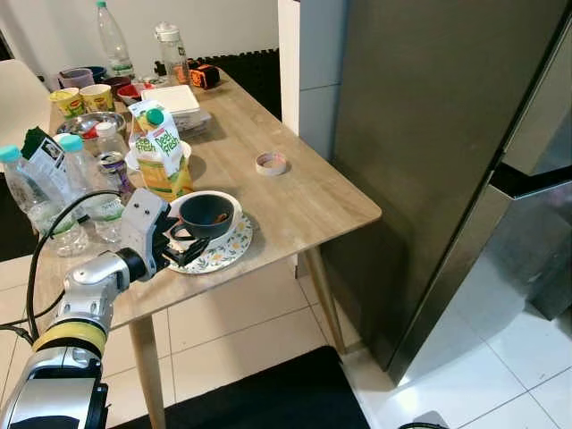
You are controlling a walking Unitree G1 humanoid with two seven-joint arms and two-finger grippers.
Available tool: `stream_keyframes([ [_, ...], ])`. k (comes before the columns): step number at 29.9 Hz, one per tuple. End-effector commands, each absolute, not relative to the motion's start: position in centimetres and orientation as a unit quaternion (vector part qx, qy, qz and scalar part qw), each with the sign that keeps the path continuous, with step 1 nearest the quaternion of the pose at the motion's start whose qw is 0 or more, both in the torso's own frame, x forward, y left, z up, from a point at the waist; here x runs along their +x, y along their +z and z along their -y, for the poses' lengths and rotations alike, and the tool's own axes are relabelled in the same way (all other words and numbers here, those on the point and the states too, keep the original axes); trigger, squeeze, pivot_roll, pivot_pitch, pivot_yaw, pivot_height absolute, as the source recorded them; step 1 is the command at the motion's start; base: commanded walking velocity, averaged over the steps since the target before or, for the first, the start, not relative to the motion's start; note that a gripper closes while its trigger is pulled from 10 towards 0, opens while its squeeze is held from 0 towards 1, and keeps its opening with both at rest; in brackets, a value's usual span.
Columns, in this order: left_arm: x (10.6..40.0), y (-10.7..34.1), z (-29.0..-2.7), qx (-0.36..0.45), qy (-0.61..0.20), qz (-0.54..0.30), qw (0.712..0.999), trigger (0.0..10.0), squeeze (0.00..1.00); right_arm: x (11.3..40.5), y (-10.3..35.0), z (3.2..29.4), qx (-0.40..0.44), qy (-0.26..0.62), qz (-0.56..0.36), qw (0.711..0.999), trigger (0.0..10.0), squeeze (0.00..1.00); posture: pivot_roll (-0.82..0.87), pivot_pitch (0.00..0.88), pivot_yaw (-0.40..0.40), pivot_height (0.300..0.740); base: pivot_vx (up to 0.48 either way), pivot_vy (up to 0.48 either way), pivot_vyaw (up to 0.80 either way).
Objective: Restocking fridge
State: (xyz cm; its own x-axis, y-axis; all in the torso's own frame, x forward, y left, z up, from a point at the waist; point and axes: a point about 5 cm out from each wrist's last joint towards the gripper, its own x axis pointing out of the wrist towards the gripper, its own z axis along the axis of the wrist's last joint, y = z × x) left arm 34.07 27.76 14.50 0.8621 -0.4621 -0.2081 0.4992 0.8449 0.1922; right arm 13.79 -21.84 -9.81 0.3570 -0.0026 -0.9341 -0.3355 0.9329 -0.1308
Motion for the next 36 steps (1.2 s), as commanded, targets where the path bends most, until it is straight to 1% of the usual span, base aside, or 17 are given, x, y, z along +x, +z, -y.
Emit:
stream_keyframes([
  [1,34.3,14.1,-27.2,0.127,-0.255,-0.083,0.955,10.0,0.0,13.1,-9.9,22.3,-0.158,0.104,-0.564,0.804,10.0,0.0,-0.11,0.0,0.013,0.74,0.0,0.0,0.0],
  [13,34.6,13.5,-26.7,0.121,-0.238,-0.081,0.96,10.0,0.0,11.5,-10.3,22.8,-0.156,0.102,-0.576,0.796,10.0,0.0,-0.14,0.032,0.011,0.74,0.0,0.0,0.0],
  [20,34.9,13.7,-26.6,0.121,-0.222,-0.076,0.964,10.0,0.0,11.2,-10.3,23.1,-0.159,0.101,-0.577,0.795,10.0,0.0,-0.15,0.046,0.008,0.74,0.0,0.0,0.0],
  [27,35.3,14.2,-26.6,0.131,-0.209,-0.069,0.967,10.0,0.0,11.2,-10.3,23.2,-0.161,0.101,-0.576,0.795,10.0,0.0,-0.15,0.042,0.01,0.74,0.0,0.0,0.0],
  [28,35.4,14.2,-26.5,0.132,-0.209,-0.068,0.966,7.5,0.0,11.3,-10.3,23.1,-0.16,0.101,-0.575,0.796,10.0,0.0,-0.15,0.036,0.01,0.74,0.0,0.0,0.0],
  [29,35.4,14.2,-26.5,0.132,-0.21,-0.068,0.966,3.2,0.0,11.4,-10.3,23.1,-0.16,0.101,-0.574,0.796,10.0,0.0,-0.15,0.036,0.01,0.74,0.0,0.0,0.0],
  [30,35.4,14.2,-26.5,0.132,-0.21,-0.068,0.966,2.1,0.0,11.5,-10.2,23.1,-0.16,0.101,-0.574,0.797,10.0,0.0,-0.15,0.03,0.01,0.74,0.0,0.0,0.0],
  [31,35.4,14.2,-26.6,0.131,-0.21,-0.069,0.966,0.0,0.0,11.6,-10.2,23.0,-0.16,0.101,-0.573,0.798,10.0,0.0,-0.15,0.029,0.011,0.74,0.0,0.0,0.0],
  [36,35.3,14.2,-26.7,0.129,-0.21,-0.07,0.967,0.0,0.0,11.9,-10.2,22.9,-0.159,0.1,-0.57,0.8,10.0,0.0,-0.14,0.024,0.01,0.74,0.0,0.0,0.0],
])
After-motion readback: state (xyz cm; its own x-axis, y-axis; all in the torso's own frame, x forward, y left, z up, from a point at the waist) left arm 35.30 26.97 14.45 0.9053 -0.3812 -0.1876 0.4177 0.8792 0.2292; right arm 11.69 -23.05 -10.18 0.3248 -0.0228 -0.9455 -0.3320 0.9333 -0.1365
